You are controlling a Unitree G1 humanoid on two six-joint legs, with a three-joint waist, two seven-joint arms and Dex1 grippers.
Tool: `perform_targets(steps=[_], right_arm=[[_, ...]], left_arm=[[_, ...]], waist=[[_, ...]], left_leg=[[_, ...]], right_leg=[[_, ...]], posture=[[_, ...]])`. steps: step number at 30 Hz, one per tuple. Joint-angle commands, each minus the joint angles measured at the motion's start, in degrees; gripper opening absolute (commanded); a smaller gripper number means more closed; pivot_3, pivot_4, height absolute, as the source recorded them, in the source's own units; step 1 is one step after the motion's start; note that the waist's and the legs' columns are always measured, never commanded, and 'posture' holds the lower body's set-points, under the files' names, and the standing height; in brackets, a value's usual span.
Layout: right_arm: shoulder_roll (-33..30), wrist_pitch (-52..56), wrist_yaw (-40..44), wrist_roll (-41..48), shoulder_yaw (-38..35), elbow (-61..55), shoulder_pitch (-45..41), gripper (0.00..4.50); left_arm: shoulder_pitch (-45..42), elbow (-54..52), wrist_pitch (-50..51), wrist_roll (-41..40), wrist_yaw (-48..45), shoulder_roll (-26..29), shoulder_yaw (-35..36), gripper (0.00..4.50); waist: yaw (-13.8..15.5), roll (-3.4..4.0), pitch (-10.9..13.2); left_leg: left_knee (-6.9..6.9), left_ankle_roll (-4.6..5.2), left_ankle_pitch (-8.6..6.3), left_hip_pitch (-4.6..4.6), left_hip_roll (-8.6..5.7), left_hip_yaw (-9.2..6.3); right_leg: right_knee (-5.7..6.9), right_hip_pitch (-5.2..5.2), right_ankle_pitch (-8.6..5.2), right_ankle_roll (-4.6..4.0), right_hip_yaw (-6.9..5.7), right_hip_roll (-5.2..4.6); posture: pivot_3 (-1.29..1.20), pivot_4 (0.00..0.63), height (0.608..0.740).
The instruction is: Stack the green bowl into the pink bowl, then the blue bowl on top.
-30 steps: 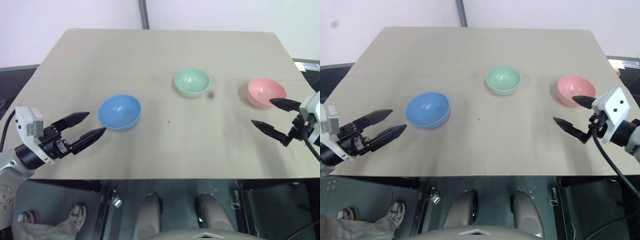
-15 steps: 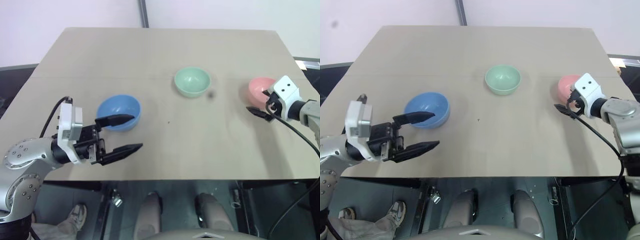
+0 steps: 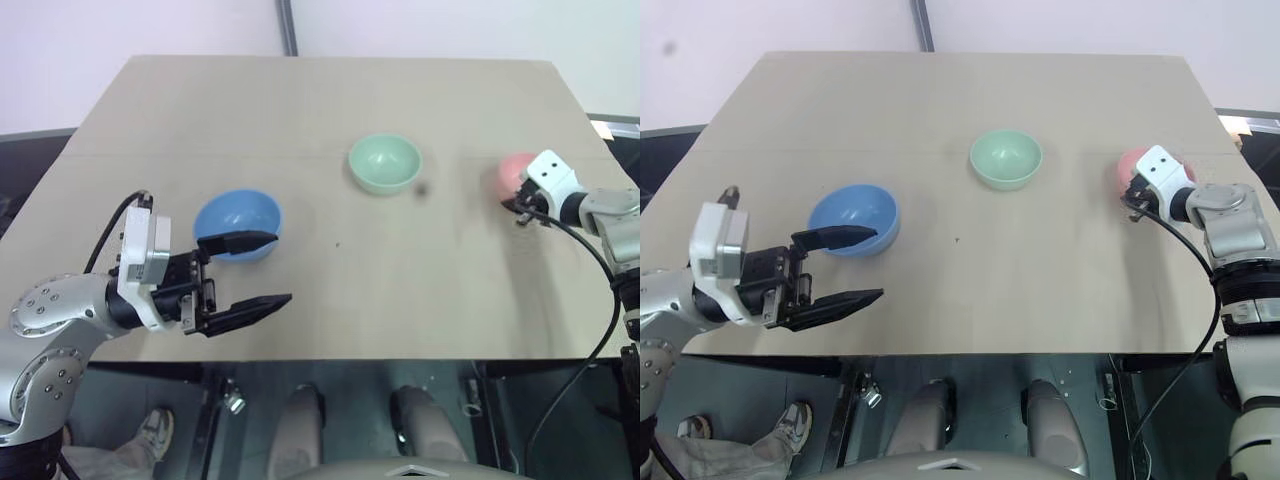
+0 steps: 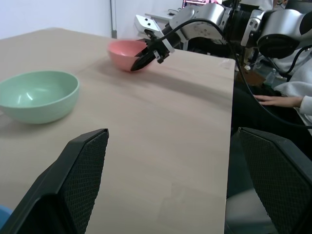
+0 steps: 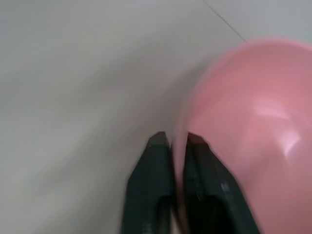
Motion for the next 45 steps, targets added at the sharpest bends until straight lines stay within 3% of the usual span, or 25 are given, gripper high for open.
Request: perform_targets(steps=[1, 5, 15, 25, 31, 35, 38, 41, 45], right_arm=[[-1.56, -3.23, 5.07, 2.85, -2.25, -10.23, 2.86, 0.07], [-1.9, 4.13, 8.03, 7.6, -3.54, -26.79, 8.81, 0.07], [3.13, 19.55, 2.05, 11.94, -0.36, -54.61, 16.37, 0.07], [13.0, 17.53, -3.48, 6.82, 9.94, -54.01, 14.41, 0.07], [14.72, 17.18, -0.64, 7.71, 12.61, -54.9, 12.7, 0.07], [14.17, 13.17, 1.56, 3.1, 18.74, -53.24, 11.7, 0.07], [15.19, 9.72, 0.95, 0.33, 20.55, -50.1, 10.46, 1.36], [17.4, 11.36, 0.4, 4.48, 15.53, -51.22, 9.64, 2.62], [19.12, 19.25, 3.06, 16.85, 5.31, -53.9, 4.96, 2.62]], left_arm=[[0.51, -1.31, -1.55, -0.4, 0.63, -0.97, 1.4, 4.5], [1.22, -1.17, -1.65, -1.52, 1.06, -2.12, 2.25, 4.5], [5.43, -0.09, -3.14, -1.22, 1.52, -4.12, 4.45, 4.5], [8.59, 0.38, -4.21, -0.92, 1.9, -4.7, 7.87, 4.5], [9.84, -0.43, -4.46, -1.0, 2.82, -5.08, 8.86, 4.5], [10.04, -0.71, -4.77, -0.68, 3.41, -5.37, 8.57, 4.5], [9.6, -0.7, -5.18, -0.37, 3.93, -5.53, 7.97, 4.5], [9.25, -0.43, -5.43, -0.18, 4.28, -5.6, 7.87, 4.5], [8.95, -0.22, -5.62, 0.18, 4.77, -6.04, 7.44, 4.5]], waist=[[0.03, 0.0, 0.0], [0.02, 0.01, 0.01], [0.1, 0.0, -0.01], [0.05, -0.08, -0.05], [0.1, -0.09, -0.05], [0.06, -0.08, -0.05], [0.04, -0.09, -0.05], [0.1, -0.1, -0.06], [0.09, -0.09, -0.05]], left_leg=[[-0.01, 0.0, 0.0, 0.0, 0.0, 0.0], [-0.02, 0.0, 0.0, 0.0, 0.01, -0.01], [0.06, 0.0, 0.0, 0.04, 0.01, -0.02], [0.07, 0.0, 0.0, 0.03, 0.03, -0.02], [0.06, 0.0, 0.0, 0.03, 0.03, -0.02], [0.04, 0.0, 0.0, 0.05, 0.06, -0.03], [0.05, 0.0, 0.0, 0.05, 0.06, -0.01], [0.06, 0.0, 0.0, 0.06, 0.06, -0.02], [0.06, 0.0, 0.0, 0.05, 0.06, -0.02]], right_leg=[[0.0, 0.0, 0.0, 0.0, 0.0, 0.0], [0.02, 0.01, 0.0, 0.0, 0.0, 0.0], [0.09, 0.02, 0.0, 0.02, -0.01, 0.01], [0.06, 0.02, 0.0, 0.02, -0.01, 0.02], [0.07, 0.02, 0.0, 0.01, -0.01, 0.02], [0.08, 0.01, 0.0, 0.01, -0.02, 0.05], [0.07, 0.01, 0.0, 0.01, -0.02, 0.04], [0.09, 0.02, 0.0, 0.01, -0.02, 0.04], [0.09, 0.03, 0.01, 0.01, -0.02, 0.04]], posture=[[0.0, 0.15, 0.74], [0.0, 0.15, 0.74], [0.0, 0.15, 0.74], [0.0, 0.15, 0.74], [0.0, 0.15, 0.74], [0.0, 0.15, 0.74], [0.0, 0.15, 0.74], [0.0, 0.15, 0.74], [0.0, 0.15, 0.74]])
